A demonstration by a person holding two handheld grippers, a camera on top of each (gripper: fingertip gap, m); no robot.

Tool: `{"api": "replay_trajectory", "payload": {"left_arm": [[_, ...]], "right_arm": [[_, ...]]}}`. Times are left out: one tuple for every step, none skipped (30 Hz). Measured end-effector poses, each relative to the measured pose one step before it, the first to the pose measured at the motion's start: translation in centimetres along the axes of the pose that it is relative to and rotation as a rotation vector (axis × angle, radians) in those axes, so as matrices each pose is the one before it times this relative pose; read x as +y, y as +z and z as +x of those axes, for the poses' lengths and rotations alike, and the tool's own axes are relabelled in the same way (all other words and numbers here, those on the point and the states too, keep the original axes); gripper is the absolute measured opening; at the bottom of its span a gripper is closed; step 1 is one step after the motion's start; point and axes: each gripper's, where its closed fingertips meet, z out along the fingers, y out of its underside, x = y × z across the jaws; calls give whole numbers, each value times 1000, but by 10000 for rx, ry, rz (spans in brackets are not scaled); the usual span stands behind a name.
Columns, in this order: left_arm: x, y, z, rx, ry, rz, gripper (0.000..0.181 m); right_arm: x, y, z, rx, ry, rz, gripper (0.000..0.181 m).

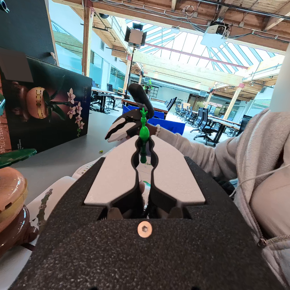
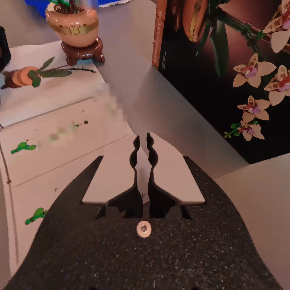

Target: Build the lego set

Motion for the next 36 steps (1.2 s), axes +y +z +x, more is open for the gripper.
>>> {"api": "replay_trajectory", "payload": {"left_arm": [[-71, -5, 4, -17, 73, 46, 8], [-75, 4, -36, -31, 56, 45, 8], [-35, 31, -12, -11, 21, 24, 8], [-8, 12, 71, 39, 2, 10, 8], [-10, -20, 63, 40, -3, 19, 8], [-28, -21, 0, -8, 9, 25, 8], [-3, -42, -41, -37, 23, 6, 8], [2, -48, -67, -44, 30, -7, 8], [-16, -35, -81, -52, 11, 12, 8], [-25, -19, -56, -27, -28, 22, 8], [-2, -16, 14, 18, -43, 7, 8], [6, -16, 15, 14, -19, -2, 8], [2, -25, -16, -20, 12, -2, 8], [8, -20, -22, -23, 26, -4, 8], [-15, -26, -6, -6, 17, 1, 8], [-12, -6, -14, -4, -12, 11, 8], [-19, -10, -6, -1, -27, 15, 8], [-19, -25, 6, 6, -12, 14, 8], [-17, -14, 1, 1, 9, 10, 8], [8, -20, -13, -13, 13, -7, 8], [49, -41, -63, -35, 4, -21, 8], [40, -39, -60, -36, 1, -21, 8], [37, -53, -31, -20, 6, -19, 8], [27, -59, -10, -22, 23, -15, 8], [41, -49, -35, -43, 39, -14, 8], [75, -45, -46, -55, 43, -35, 8], [126, -40, -53, -61, 43, -62, 8], [131, -32, -29, -62, 52, -67, 8], [113, -39, 0, -52, 66, -53, 8], [98, -15, -4, -48, 62, -41, 8], [89, -8, -28, -50, 36, -40, 8], [61, 23, -52, -42, 12, -31, 8], [42, 31, -55, -36, -4, -13, 8], [42, 39, -54, -34, -11, -13, 8], [80, 30, -20, -32, 5, -34, 8], [82, 37, 11, -30, 45, -49, 8]], "right_arm": [[282, -169, 97, 238, -233, 38, 10], [214, -182, 51, 166, -148, 124, 11], [69, -147, -44, -7, -31, 161, 14], [-34, -112, -2, -87, 111, 159, 15], [-103, -73, 93, -76, 255, 155, 15], [-99, -44, 97, -100, 328, 122, 15], [-34, -22, 55, -113, 299, 67, 15], [7, -18, 44, -53, 187, 34, 15], [51, -11, 88, 37, 25, 10, 15], [108, 31, 152, 139, -110, -23, 15], [156, 51, 105, 145, -171, -65, 15], [149, 100, -34, 51, -158, -77, 15], [101, 130, -125, -18, -113, -69, 15], [68, 155, -130, -26, -61, -61, 16], [80, 167, -157, -44, -42, -58, 16], [100, 166, -150, -37, -54, -68, 16], [152, 131, -61, 12, -71, -121, 15], [101, 74, -24, 37, -69, -93, 15], [39, 31, -49, 4, -61, -33, 15], [22, -3, -27, 1, -31, -15, 15], [54, -4, 6, -10, 2, -31, 15], [84, -5, 30, -17, 39, -46, 15], [86, 6, 34, -26, 75, -53, 15], [65, 1, 31, -21, 74, -41, 15], [11, -12, 11, -20, 44, 0, 15], [-31, -31, -14, -16, 12, 32, 15], [-43, -35, 3, -17, 15, 36, 14], [-38, -28, -2, -17, 23, 39, 14], [-42, -37, 28, -16, 39, 37, 13], [-21, -12, 40, -9, 51, 23, 13], [-14, -15, 10, -19, 33, 15, 13], [-41, -9, -14, -12, -4, 26, 13], [-43, 21, -13, 6, -40, 20, 13], [15, 48, -21, 5, -52, -26, 12], [48, 61, -68, -31, -49, -46, 11], [29, 44, 9, -14, -14, -36, 10]]}}
